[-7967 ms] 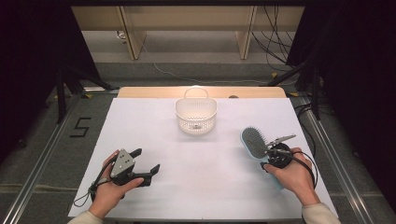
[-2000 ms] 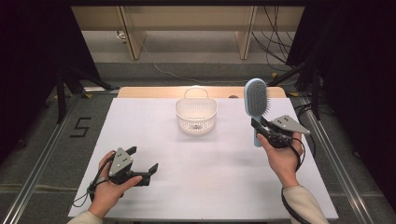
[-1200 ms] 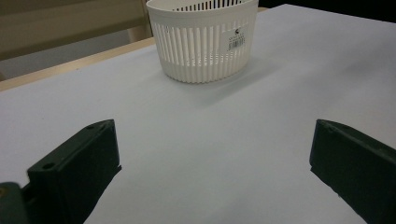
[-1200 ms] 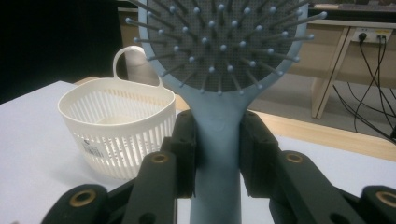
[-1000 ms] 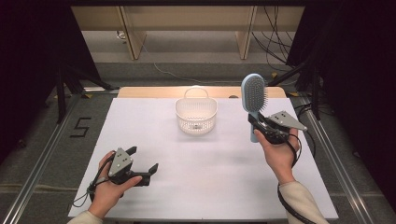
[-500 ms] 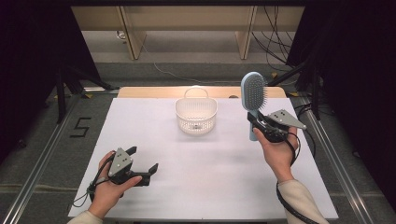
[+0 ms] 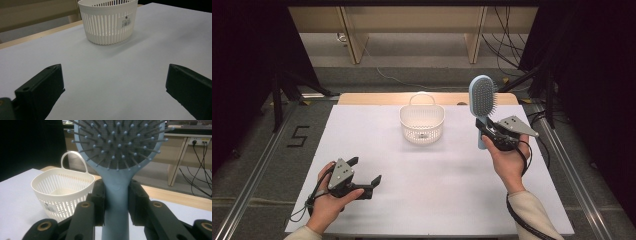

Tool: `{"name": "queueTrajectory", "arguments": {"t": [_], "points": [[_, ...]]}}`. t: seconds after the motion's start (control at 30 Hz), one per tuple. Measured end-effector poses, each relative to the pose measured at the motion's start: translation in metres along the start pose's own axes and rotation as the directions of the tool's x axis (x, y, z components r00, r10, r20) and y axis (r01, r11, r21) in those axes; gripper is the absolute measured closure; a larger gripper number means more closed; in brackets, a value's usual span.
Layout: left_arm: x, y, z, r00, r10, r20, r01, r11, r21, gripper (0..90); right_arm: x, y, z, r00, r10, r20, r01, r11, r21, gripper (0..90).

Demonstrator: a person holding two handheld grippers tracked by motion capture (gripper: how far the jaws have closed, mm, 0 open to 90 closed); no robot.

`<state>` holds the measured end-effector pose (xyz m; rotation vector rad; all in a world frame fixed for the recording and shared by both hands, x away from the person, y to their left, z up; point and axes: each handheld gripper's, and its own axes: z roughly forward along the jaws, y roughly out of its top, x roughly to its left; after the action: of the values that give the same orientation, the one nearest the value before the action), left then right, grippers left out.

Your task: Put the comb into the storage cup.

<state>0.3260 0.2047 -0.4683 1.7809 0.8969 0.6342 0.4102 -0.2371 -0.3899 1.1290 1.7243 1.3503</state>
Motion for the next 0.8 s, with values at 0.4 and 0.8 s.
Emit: {"name": "queueTrajectory", "arguments": {"t": [0.4,0.8], "points": [[0.0001,0.0000,0.0000,1.0000,0.000,-0.001,0.000,1.0000,-0.001,1.1,0.0002,0.0020,0.0028,1.0000,0.005,-0.002,-0.005,1.000,-0.007,70.4],[0.0001,0.0000,0.0002,1.0000,-0.001,0.001,0.001,1.0000,0.000,1.1,0.0008,0.0036,0.0054,1.0000,0.009,-0.002,-0.009,1.000,-0.014,70.4]]}}
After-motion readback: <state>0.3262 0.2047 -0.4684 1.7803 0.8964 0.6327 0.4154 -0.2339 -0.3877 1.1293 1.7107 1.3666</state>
